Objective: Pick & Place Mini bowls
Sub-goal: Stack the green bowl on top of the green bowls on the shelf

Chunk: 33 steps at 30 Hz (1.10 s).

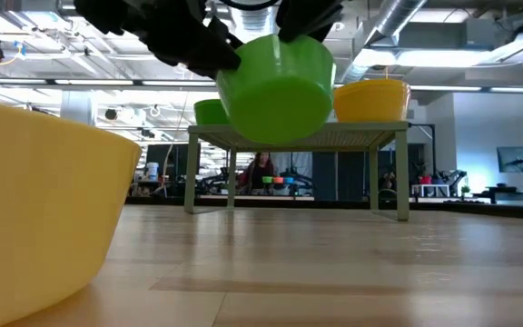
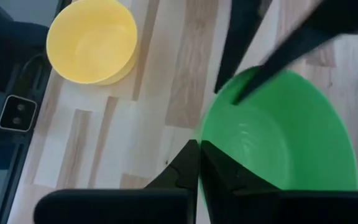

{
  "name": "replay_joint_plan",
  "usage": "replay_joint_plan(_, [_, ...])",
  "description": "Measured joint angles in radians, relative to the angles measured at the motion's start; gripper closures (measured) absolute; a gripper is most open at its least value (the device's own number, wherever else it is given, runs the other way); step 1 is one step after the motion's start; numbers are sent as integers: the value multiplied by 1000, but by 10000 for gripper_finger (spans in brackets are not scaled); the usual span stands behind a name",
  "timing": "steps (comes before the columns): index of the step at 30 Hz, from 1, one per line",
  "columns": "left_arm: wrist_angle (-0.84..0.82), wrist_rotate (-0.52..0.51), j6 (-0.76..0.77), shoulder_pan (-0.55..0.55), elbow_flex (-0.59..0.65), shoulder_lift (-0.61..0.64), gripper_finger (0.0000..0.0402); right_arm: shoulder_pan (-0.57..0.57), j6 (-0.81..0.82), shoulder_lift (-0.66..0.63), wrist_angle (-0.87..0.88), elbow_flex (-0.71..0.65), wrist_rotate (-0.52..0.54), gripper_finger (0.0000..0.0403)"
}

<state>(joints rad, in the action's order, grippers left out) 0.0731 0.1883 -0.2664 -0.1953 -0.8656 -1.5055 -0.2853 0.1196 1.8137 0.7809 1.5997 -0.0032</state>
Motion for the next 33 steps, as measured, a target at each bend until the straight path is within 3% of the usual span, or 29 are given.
replay_joint_plan(3, [-3,8,-1,-4,1,0,391,2,-6,-1,-2,0,4,390])
replay_joint_plan(8, [0,-24,24,-41,0,0,393,2,-44,-1,-18,2,8,363])
replay_joint_plan(16, [-62,-179,145,-153,0,0,394,-8,-31,-1,-30,2,11,309])
replay_joint_plan(21, [-77,-266,209,-229,0,33,393,-35,56,-1,167,65,11,297])
replay_joint_plan(26, [-290,-448,250,-268,-53,126,394,-88,127,-10,454,105,152,297])
replay_joint_plan(29, [-434,-541,257,-268,-129,180,394,-125,141,-40,513,83,236,300])
replay_joint_plan(33, [-600,-601,217,-233,-247,230,394,-171,132,-126,498,21,257,300])
